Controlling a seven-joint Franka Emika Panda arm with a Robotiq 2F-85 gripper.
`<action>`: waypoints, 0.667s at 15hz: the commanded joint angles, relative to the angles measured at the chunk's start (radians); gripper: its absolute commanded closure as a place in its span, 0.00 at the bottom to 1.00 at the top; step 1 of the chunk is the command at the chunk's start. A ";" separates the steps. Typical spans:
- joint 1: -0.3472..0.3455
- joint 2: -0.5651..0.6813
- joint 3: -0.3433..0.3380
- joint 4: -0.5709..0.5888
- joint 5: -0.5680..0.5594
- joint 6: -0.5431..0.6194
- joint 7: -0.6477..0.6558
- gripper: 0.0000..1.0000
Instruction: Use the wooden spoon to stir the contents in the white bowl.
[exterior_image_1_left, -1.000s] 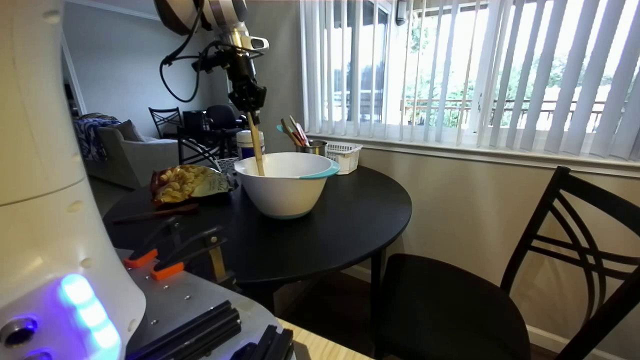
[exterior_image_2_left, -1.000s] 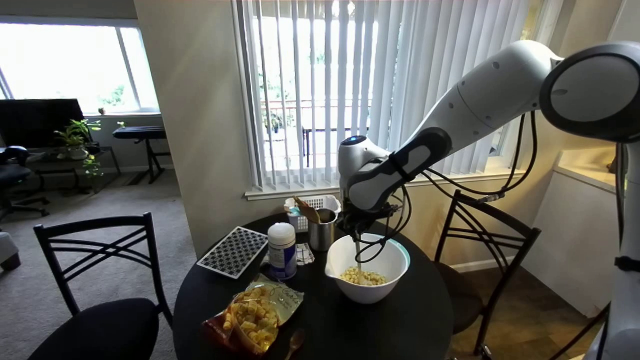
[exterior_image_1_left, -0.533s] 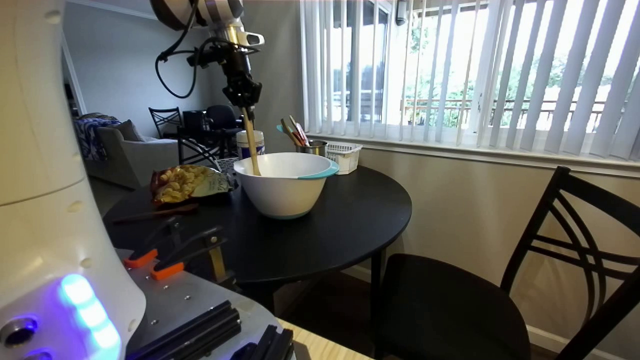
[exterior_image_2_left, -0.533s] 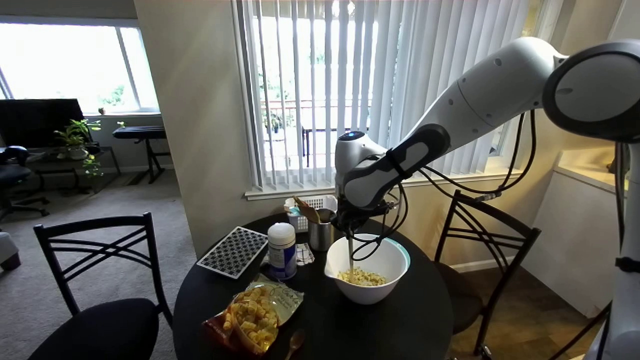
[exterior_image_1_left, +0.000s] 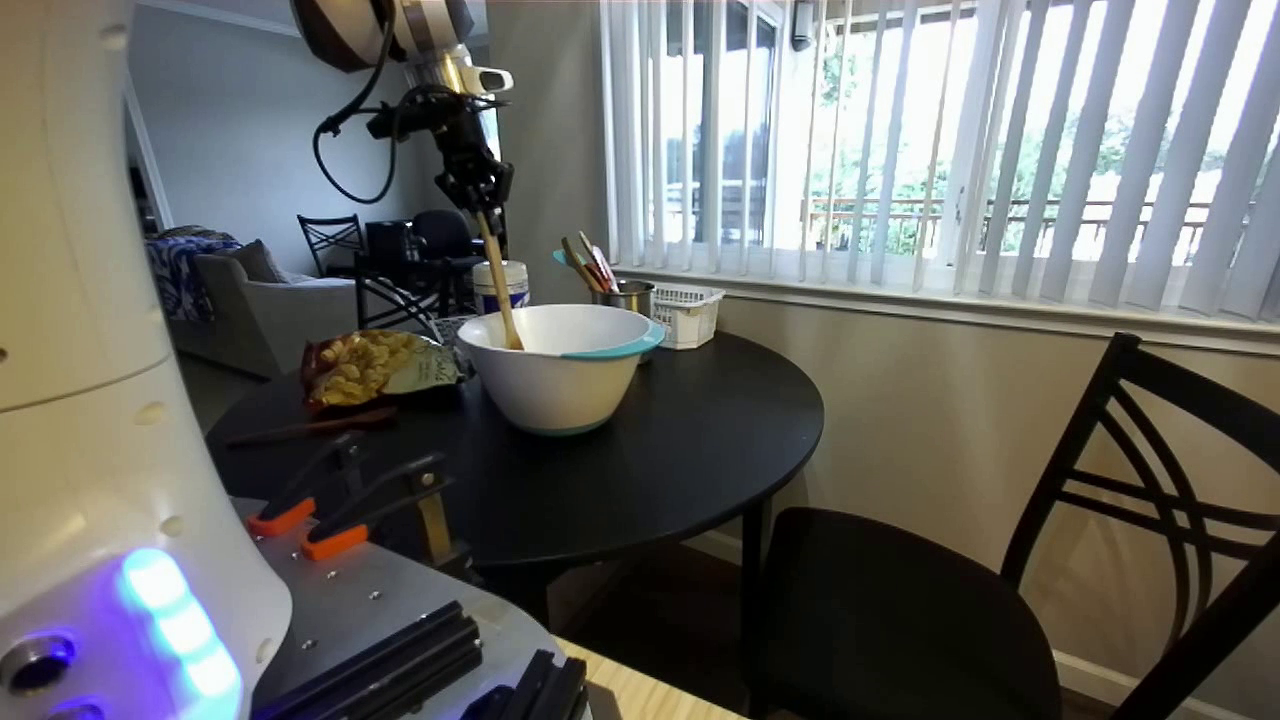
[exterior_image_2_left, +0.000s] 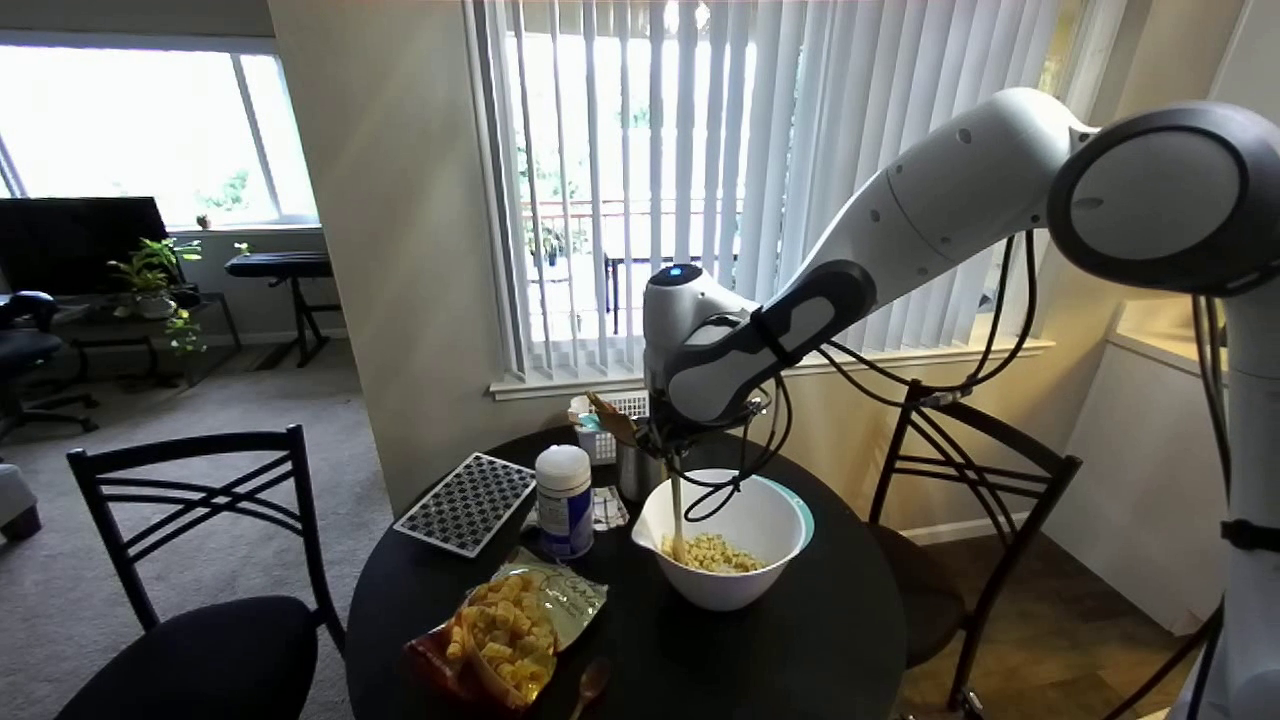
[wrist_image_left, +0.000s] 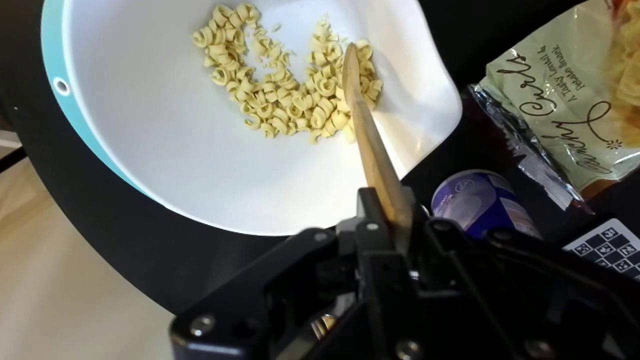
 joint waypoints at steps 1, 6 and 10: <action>0.034 0.057 -0.027 0.063 -0.047 0.024 0.037 0.97; 0.058 0.087 -0.079 0.095 -0.091 0.004 0.091 0.97; 0.066 0.091 -0.112 0.095 -0.115 -0.009 0.142 0.97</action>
